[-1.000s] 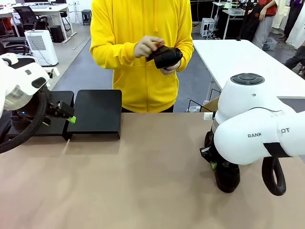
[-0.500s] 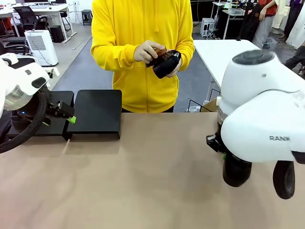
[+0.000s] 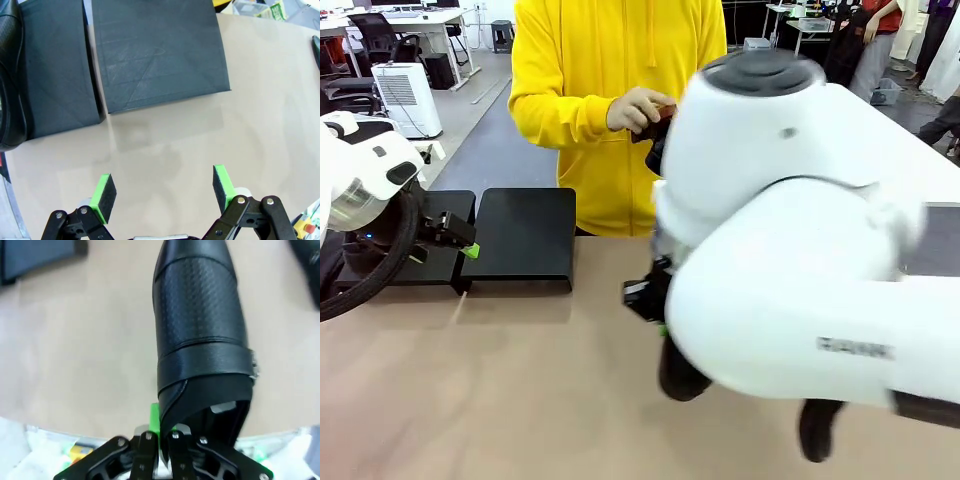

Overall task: Organize the shoes by placing them on the stand.
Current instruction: Pick up one Shoe and place it in the middle of the table, then place the Shoe from the middle of the table onto the Shoes Stand.

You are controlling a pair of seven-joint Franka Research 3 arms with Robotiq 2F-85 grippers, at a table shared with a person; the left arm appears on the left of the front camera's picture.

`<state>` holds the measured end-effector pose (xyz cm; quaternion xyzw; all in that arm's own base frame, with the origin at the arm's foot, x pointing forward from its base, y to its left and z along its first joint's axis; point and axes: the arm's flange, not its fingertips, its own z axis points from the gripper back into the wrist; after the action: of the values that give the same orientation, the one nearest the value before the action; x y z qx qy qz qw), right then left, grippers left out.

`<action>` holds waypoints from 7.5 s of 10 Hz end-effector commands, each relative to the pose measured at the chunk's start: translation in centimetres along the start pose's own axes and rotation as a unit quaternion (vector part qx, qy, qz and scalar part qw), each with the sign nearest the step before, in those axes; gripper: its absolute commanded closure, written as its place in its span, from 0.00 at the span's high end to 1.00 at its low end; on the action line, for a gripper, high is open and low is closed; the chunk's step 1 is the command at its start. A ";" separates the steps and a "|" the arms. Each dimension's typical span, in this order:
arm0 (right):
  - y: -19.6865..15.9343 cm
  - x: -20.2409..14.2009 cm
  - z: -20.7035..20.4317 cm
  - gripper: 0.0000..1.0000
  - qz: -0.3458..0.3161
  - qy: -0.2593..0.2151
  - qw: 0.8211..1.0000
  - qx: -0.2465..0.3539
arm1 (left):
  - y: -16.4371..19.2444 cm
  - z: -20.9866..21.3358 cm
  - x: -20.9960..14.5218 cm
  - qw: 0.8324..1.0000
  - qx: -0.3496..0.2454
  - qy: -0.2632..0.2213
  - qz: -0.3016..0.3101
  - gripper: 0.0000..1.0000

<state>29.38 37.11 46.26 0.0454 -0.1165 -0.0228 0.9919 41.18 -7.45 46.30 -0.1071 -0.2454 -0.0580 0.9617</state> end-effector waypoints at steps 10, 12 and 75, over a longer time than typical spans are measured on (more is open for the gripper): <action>5.1 2.6 -12.1 0.17 0.008 0.034 0.999 -0.006 | 0.3 0.0 0.0 1.000 -0.009 -0.002 0.000 1.00; 5.1 2.6 -12.0 0.54 0.009 0.035 0.999 -0.004 | 0.3 0.0 0.0 1.000 -0.009 -0.002 0.000 1.00; -7.7 4.3 -1.9 1.00 -0.160 0.002 0.987 -0.027 | 1.0 5.1 3.7 0.986 0.133 -0.091 0.034 0.00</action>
<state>33.49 29.36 44.52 0.0264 -0.1074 -0.1891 0.9757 40.20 -6.15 52.21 -0.0217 -0.3115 0.0041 0.9500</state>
